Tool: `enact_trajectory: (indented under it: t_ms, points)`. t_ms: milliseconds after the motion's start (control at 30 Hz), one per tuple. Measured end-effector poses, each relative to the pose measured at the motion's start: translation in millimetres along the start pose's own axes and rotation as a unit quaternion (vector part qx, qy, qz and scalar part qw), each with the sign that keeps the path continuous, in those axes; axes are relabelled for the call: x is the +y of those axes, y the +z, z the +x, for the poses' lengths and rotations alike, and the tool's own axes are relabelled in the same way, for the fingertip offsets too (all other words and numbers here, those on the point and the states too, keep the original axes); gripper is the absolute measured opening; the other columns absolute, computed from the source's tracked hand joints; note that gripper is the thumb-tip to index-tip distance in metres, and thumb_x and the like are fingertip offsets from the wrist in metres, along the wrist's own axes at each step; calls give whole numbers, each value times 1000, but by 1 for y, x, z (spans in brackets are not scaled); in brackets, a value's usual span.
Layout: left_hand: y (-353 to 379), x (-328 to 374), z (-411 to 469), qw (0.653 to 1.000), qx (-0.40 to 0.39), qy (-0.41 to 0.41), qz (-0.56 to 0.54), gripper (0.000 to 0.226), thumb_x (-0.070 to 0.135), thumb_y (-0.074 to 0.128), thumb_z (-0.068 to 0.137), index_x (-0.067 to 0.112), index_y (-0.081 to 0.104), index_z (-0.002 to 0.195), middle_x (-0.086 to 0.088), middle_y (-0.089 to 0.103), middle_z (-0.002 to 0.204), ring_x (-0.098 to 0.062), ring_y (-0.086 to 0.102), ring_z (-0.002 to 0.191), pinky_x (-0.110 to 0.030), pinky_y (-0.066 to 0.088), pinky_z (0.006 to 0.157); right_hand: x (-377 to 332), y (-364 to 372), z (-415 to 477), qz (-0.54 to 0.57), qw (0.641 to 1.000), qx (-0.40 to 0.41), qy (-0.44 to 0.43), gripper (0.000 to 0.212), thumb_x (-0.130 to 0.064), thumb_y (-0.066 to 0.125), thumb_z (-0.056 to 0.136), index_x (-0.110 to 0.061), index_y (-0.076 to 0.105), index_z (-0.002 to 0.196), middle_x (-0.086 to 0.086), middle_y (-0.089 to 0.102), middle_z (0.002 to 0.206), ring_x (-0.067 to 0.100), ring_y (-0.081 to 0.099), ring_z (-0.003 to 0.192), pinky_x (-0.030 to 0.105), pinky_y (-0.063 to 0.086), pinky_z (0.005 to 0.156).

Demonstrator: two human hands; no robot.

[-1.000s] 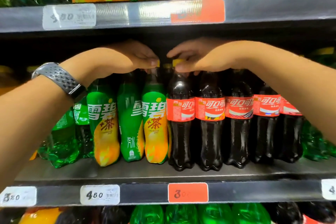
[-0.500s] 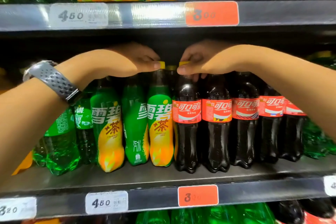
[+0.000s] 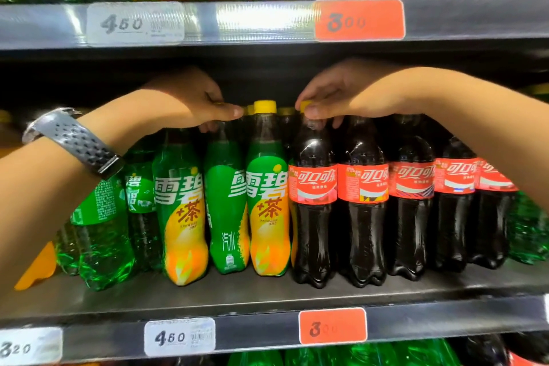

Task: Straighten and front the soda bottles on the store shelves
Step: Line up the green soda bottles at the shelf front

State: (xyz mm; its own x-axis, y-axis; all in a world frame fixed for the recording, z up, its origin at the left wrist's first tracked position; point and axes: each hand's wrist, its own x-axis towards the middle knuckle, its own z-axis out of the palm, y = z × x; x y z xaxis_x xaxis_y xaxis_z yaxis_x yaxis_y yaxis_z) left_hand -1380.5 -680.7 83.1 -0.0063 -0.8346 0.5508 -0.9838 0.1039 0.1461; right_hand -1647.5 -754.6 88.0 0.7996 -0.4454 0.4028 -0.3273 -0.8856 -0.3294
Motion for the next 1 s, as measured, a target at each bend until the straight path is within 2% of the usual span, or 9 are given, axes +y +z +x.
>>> enact_trajectory:
  t_ms: [67, 133, 300, 467, 633, 767, 833, 900, 1000]
  points:
    - [0, -1, 0, 999, -1, 3, -35, 36, 49, 64, 83, 15, 70, 72, 5, 70, 60, -8, 67, 57, -24, 42, 56, 2, 0, 1, -1, 1000, 2, -3, 27, -25, 62, 89, -12, 64, 113, 2, 73, 93, 14, 69, 83, 27, 58, 70]
    - [0, -3, 0, 998, -7, 12, -61, 30, 43, 65, 84, 16, 70, 75, 6, 70, 61, -5, 65, 55, -24, 43, 58, 4, 0, 1, -1, 1000, 3, -4, 26, -27, 62, 89, -15, 64, 112, 0, 73, 92, 13, 69, 82, 25, 57, 69]
    - [0, -7, 1, 992, -33, 36, -117, 19, 33, 65, 87, 16, 70, 83, 2, 73, 68, -9, 66, 62, -34, 51, 71, 6, -1, -1, -16, 1000, -4, 3, 27, -36, 62, 88, -23, 63, 112, -5, 73, 93, 8, 69, 82, 21, 56, 70]
    - [-5, -15, 1, 978, -69, 82, -179, 30, 38, 66, 79, 13, 71, 94, -1, 75, 77, -6, 67, 67, -13, 51, 61, 4, -5, -6, -13, 1000, 4, 10, 46, -49, 63, 78, -26, 60, 118, -9, 72, 99, 6, 68, 86, 17, 54, 74]
    - [-8, -28, 5, 966, -107, 114, -208, 40, 52, 72, 72, 23, 71, 99, -4, 75, 87, -16, 71, 83, -22, 53, 71, -4, -8, -9, -45, 998, 24, 22, 57, -59, 60, 68, -31, 60, 117, -14, 68, 107, 1, 63, 98, 14, 47, 85]
    - [-8, -34, 6, 961, -121, 119, -219, 46, 60, 68, 68, 29, 70, 103, -2, 75, 94, -15, 69, 90, -30, 49, 82, -17, 2, 3, -123, 986, 109, 1, 48, -47, 61, 84, -22, 55, 125, -9, 60, 114, 4, 57, 102, 15, 44, 88]
    - [-9, -35, 5, 959, -132, 116, -222, 46, 60, 67, 69, 32, 70, 105, 0, 74, 99, -12, 67, 95, -30, 45, 88, -27, 10, 13, -150, 978, 141, -22, 46, -46, 58, 88, -24, 52, 129, -10, 56, 116, 3, 52, 102, 15, 39, 86]
    - [-11, -34, 4, 959, -143, 113, -218, 45, 60, 66, 70, 32, 70, 106, 1, 73, 103, -13, 65, 99, -32, 44, 93, -41, 19, 26, -171, 975, 139, -33, 48, -50, 55, 89, -28, 48, 131, -12, 54, 120, 4, 50, 106, 18, 37, 89]
    - [-13, -31, 1, 959, -146, 119, -214, 44, 58, 67, 72, 30, 70, 106, -2, 72, 105, -18, 64, 103, -37, 42, 96, -62, 33, 45, -230, 968, 93, -33, 51, -57, 52, 87, -27, 50, 127, -6, 57, 123, 14, 55, 109, 30, 43, 94]
